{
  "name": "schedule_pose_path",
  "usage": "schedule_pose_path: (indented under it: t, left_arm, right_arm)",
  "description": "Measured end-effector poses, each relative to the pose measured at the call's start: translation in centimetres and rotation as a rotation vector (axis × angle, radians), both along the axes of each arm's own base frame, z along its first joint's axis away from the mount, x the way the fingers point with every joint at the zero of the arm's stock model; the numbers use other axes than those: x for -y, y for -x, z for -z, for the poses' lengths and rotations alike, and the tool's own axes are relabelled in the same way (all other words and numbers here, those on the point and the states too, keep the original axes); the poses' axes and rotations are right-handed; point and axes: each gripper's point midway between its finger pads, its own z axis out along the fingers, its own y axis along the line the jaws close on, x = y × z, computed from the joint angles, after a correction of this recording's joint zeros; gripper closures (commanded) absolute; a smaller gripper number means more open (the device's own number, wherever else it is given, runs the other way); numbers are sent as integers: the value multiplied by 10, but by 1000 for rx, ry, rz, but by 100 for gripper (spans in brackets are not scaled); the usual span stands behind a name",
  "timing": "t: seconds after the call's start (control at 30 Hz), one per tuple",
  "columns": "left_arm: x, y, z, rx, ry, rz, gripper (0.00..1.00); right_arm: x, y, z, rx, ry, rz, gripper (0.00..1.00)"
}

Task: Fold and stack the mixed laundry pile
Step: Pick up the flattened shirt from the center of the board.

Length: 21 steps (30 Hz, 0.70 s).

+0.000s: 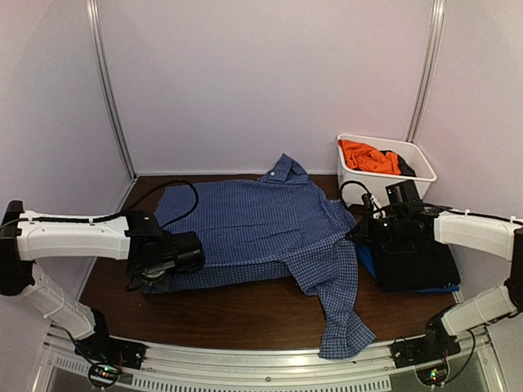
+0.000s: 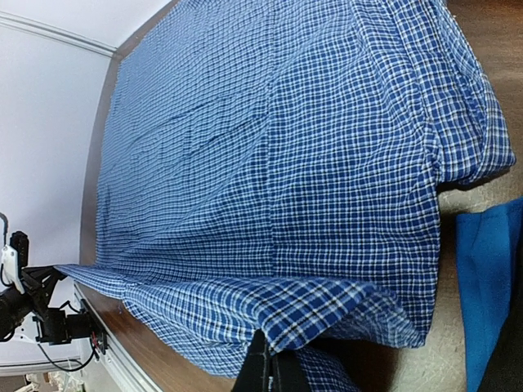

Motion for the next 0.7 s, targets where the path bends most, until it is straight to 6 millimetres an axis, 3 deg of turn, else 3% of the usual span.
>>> schedule_pose_path:
  t: [0.17, 0.43, 0.7]
  left_arm:
    - [-1, -18, 5, -35, -35, 0, 100]
    - [-6, -62, -1, -42, -65, 19, 100]
    - [-9, -99, 21, -104, -144, 101, 100]
  right_arm:
    - [-2, -20, 10, -14, 32, 13, 100]
    - [-11, -58, -1, 42, 47, 21, 100]
    - [-13, -75, 19, 19, 81, 27, 100]
